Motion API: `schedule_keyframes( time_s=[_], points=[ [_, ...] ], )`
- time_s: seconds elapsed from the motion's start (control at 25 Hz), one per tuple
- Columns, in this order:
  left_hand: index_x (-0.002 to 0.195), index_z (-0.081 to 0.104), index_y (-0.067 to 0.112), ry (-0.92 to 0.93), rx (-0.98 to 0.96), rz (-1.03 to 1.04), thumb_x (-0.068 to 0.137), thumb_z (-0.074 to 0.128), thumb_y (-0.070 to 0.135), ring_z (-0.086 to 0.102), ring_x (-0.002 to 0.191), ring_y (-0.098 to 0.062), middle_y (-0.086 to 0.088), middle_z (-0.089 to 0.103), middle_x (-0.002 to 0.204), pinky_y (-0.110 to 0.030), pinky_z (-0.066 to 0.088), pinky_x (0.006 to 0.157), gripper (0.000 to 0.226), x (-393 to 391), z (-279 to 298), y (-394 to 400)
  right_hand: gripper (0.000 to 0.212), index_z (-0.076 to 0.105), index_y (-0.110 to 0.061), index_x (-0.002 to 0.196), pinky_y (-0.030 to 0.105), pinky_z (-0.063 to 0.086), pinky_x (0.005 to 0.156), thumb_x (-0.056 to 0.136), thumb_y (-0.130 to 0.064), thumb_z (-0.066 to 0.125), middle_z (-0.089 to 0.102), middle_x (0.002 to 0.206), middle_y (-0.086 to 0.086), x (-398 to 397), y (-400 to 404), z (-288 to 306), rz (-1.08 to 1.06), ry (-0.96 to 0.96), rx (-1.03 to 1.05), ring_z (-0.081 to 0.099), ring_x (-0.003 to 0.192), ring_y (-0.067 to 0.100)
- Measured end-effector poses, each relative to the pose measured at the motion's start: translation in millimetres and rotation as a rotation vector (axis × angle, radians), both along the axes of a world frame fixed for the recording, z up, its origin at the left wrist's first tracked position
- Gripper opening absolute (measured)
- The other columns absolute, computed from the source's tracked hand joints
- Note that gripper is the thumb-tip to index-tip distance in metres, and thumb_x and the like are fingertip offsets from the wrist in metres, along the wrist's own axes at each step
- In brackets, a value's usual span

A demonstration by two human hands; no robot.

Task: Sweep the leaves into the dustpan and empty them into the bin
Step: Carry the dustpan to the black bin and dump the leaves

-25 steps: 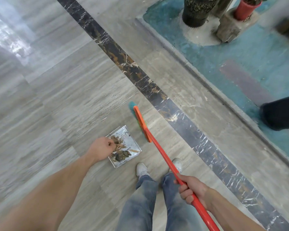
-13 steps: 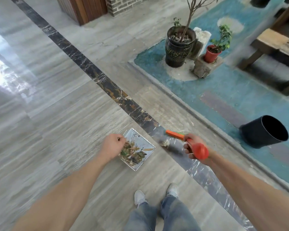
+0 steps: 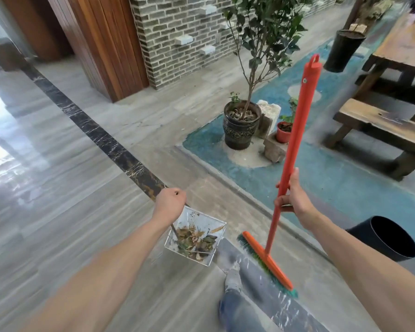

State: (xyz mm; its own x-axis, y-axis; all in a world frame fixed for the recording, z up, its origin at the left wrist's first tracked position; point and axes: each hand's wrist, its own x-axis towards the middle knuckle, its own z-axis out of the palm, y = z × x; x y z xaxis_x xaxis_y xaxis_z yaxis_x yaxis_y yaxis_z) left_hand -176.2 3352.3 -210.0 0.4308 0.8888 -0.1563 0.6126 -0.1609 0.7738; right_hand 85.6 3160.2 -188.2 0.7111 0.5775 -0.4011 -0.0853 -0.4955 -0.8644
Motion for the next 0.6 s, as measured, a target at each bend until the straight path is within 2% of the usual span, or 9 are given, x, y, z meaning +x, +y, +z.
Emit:
schedule_keyframes(
  time_s=[0.12,0.16,0.24,0.32,0.44,0.6],
  points=[
    [0.045,0.047,0.014,-0.017,-0.040,0.087,0.071,0.047,0.020,0.036,0.043,-0.020,0.004,0.039,0.036,-0.029,0.029,0.049,0.027,49,5,40,0.098,0.055,-0.024,0.100,0.037,0.054,0.076,0.050,-0.102,0.023,0.067,0.061,0.007,49,37,-6,0.020,-0.039,0.047,0.067,0.068,0.020],
    [0.043,0.046,0.014,-0.024,-0.062,0.121,0.068,0.046,0.021,0.035,0.043,-0.020,0.004,0.038,0.035,-0.029,0.029,0.049,0.026,70,7,56,0.092,0.053,-0.023,0.101,0.037,0.054,0.075,0.054,-0.099,0.030,0.065,0.060,0.005,71,50,-7,0.027,-0.056,0.043,0.067,0.065,0.019],
    [0.042,0.046,0.015,-0.030,-0.086,0.173,0.065,0.046,0.020,0.036,0.043,-0.020,0.003,0.038,0.037,-0.029,0.030,0.050,0.023,101,14,82,0.071,0.052,-0.023,0.101,0.035,0.052,0.069,0.071,-0.086,0.039,0.065,0.055,-0.002,107,69,-6,0.054,-0.107,-0.002,0.068,0.062,0.016],
    [0.046,0.049,0.016,-0.014,-0.075,0.192,0.064,0.046,0.020,0.038,0.042,-0.020,-0.002,0.041,0.042,-0.028,0.031,0.048,0.019,134,21,108,0.059,0.056,-0.020,0.090,0.034,0.051,0.067,0.082,-0.076,0.039,0.068,0.058,-0.002,145,92,1,0.083,-0.201,-0.065,0.069,0.066,0.016],
    [0.050,0.050,0.018,0.029,-0.050,0.193,0.067,0.047,0.019,0.034,0.042,-0.019,-0.005,0.040,0.044,-0.028,0.027,0.048,0.017,174,26,145,0.052,0.061,-0.016,0.077,0.028,0.049,0.060,0.087,-0.065,0.045,0.069,0.063,-0.003,198,134,17,0.147,-0.370,-0.148,0.068,0.072,0.017],
    [0.051,0.047,0.016,0.051,-0.055,0.176,0.073,0.049,0.013,0.032,0.042,-0.019,-0.002,0.037,0.041,-0.029,0.024,0.049,0.022,217,18,201,0.035,0.066,-0.020,0.081,0.033,0.050,0.068,0.088,-0.052,0.055,0.068,0.071,-0.006,246,206,24,0.244,-0.515,-0.187,0.064,0.073,0.019]
  ],
)
